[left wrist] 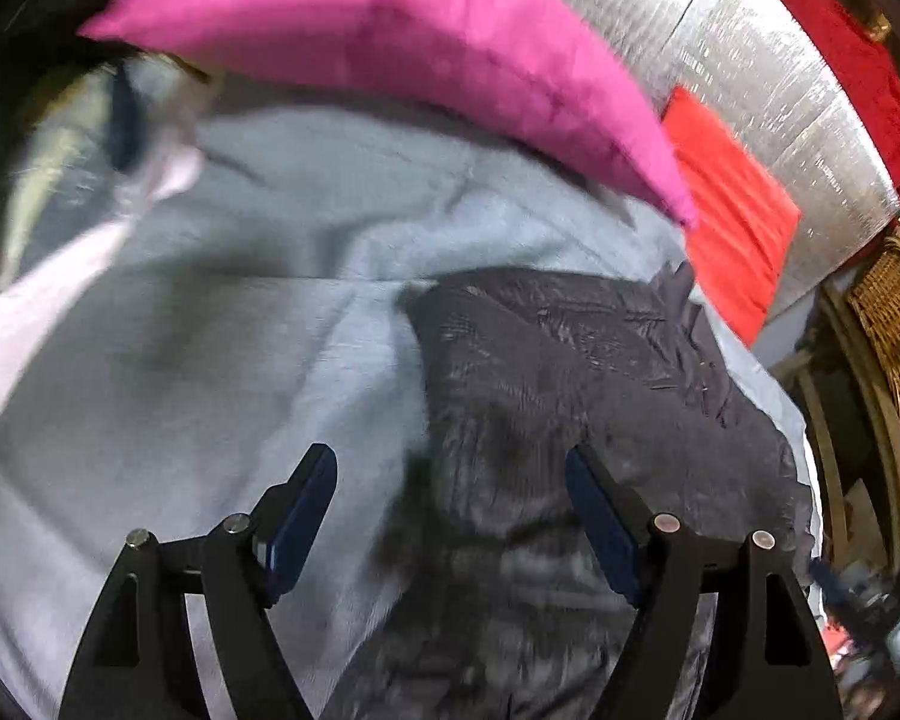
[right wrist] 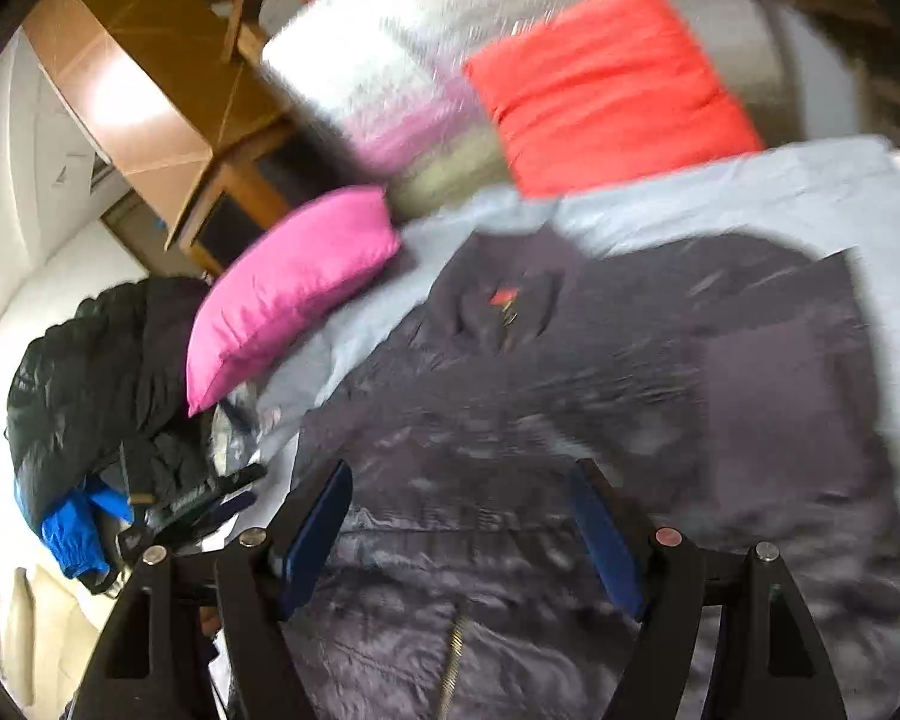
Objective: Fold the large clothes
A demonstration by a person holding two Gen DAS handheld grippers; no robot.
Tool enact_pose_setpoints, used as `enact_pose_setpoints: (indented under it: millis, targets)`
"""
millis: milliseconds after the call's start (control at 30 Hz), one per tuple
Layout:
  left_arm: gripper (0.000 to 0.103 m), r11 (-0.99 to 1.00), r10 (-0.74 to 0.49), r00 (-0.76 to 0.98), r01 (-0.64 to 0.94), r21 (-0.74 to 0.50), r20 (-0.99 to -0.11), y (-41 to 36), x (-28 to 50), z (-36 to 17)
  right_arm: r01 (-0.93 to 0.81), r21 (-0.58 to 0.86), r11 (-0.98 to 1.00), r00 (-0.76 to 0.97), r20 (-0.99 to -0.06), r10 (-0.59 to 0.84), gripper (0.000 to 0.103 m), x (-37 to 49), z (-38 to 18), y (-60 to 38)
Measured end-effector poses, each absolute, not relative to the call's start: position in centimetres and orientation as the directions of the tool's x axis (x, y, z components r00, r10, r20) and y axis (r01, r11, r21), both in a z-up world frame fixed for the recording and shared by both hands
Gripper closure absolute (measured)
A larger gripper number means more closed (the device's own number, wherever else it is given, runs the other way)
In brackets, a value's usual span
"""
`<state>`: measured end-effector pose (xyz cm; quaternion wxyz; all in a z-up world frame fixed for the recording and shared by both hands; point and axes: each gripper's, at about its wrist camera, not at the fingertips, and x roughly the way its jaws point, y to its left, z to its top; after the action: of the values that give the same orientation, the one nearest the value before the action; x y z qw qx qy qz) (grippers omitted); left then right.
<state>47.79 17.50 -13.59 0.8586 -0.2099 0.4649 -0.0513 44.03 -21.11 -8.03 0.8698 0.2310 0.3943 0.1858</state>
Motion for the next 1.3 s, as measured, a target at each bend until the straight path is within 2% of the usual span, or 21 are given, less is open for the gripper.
enact_pose_setpoints:
  millis: [67, 100, 133, 167, 200, 267, 300, 367, 433, 567, 667, 800, 900, 967, 1000, 1033, 1100, 1233, 1300]
  targets:
    - [0.024, 0.917, -0.268, 0.545, -0.109, -0.384, -0.794, 16.8, 49.8, -14.3, -0.148, 0.498, 0.855, 0.583, -0.654, 0.482, 0.026, 45.2, -10.1, -20.1]
    - [0.029, 0.919, -0.271, 0.524, -0.111, -0.379, -0.808, 16.6, 51.2, -15.1, -0.14, 0.485, 0.863, 0.548, -0.688, 0.476, 0.026, 45.8, -11.7, -19.8]
    - [0.041, 0.914, -0.283, 0.514, -0.11, -0.389, -0.81, 16.4, 52.1, -15.7, -0.12, 0.475, 0.872, 0.517, -0.719, 0.463, 0.027, 46.3, -13.2, -19.7]
    - [0.079, 0.913, -0.297, 0.507, -0.099, -0.396, -0.81, 16.2, 52.8, -15.9, -0.103, 0.477, 0.873, 0.492, -0.738, 0.461, 0.027, 46.4, -14.6, -20.0]
    - [0.087, 0.917, -0.295, 0.508, -0.088, -0.39, -0.809, 16.0, 53.2, -15.7, -0.112, 0.482, 0.869, 0.482, -0.738, 0.472, 0.027, 46.5, -15.6, -20.1]
    - [0.091, 0.93, -0.286, 0.582, -0.023, -0.367, -0.761, 15.2, 53.4, -13.8, -0.145, 0.448, 0.882, 0.49, -0.742, 0.458, 0.027, 46.3, -15.8, -19.7]
    - [0.091, 0.938, -0.277, 0.611, 0.005, -0.346, -0.741, 14.9, 53.3, -13.2, -0.154, 0.43, 0.89, 0.483, -0.753, 0.447, 0.027, 46.2, -15.7, -19.4]
    - [0.091, 0.966, -0.217, 0.579, 0.01, -0.259, -0.786, 14.3, 54.1, -14.6, -0.17, 0.407, 0.898, 0.47, -0.767, 0.437, 0.027, 46.1, -15.9, -19.4]
    - [0.083, 0.977, -0.186, 0.524, 0.006, -0.215, -0.831, 14.3, 54.5, -16.5, -0.176, 0.403, 0.898, 0.472, -0.766, 0.436, 0.027, 46.0, -16.0, -19.4]
    - [0.044, 0.98, -0.104, 0.614, -0.07, -0.186, -0.782, 15.0, 52.0, -14.2, -0.179, 0.372, 0.911, 0.479, -0.776, 0.411, 0.027, 45.6, -15.8, -19.0]
    - [0.043, 0.985, -0.099, 0.678, -0.037, -0.168, -0.728, 14.8, 48.5, -11.7, -0.172, 0.386, 0.906, 0.485, -0.767, 0.419, 0.026, 46.5, -15.6, -18.5]
    - [0.043, 0.985, -0.152, 0.739, 0.058, -0.163, -0.657, 13.2, 43.1, -9.4, -0.133, 0.455, 0.881, 0.503, -0.735, 0.455, 0.026, 45.6, -13.8, -19.7]
    - [0.043, 0.991, -0.131, 0.716, 0.078, -0.108, -0.686, 10.9, 43.0, -10.7, -0.137, 0.52, 0.843, 0.586, -0.644, 0.492, 0.026, 44.7, -11.0, -22.1]
    - [0.043, 0.998, -0.062, 0.612, 0.052, -0.037, -0.788, 9.8, 44.2, -14.2, -0.086, 0.555, 0.827, 0.599, -0.635, 0.488, 0.026, 45.5, -11.1, -24.2]
    - [0.043, 0.997, -0.07, 0.586, 0.049, -0.052, -0.807, 9.7, 44.3, -15.5, -0.043, 0.564, 0.825, 0.602, -0.645, 0.472, 0.026, 46.0, -11.8, -25.4]
    - [0.042, 0.997, -0.077, 0.596, 0.044, -0.063, -0.799, 10.0, 43.9, -15.6, 0.019, 0.567, 0.823, 0.594, -0.669, 0.447, 0.027, 46.7, -13.2, -26.9]
    - [0.042, 0.998, -0.059, 0.625, 0.031, -0.051, -0.778, 9.8, 43.4, -14.9, 0.059, 0.642, 0.764, 0.582, -0.644, 0.496, 0.03, 47.1, -15.3, -28.9]
    - [0.042, 0.998, -0.062, 0.691, 0.029, -0.057, -0.72, 10.1, 42.1, -12.8, 0.013, 0.681, 0.732, 0.617, -0.581, 0.53, 0.028, 46.7, -12.5, -29.5]
    - [0.04, 0.999, -0.043, 0.673, 0.02, -0.039, -0.739, 10.0, 42.6, -13.6, -0.004, 0.701, 0.713, 0.664, -0.532, 0.526, 0.026, 46.6, -11.3, -30.5]
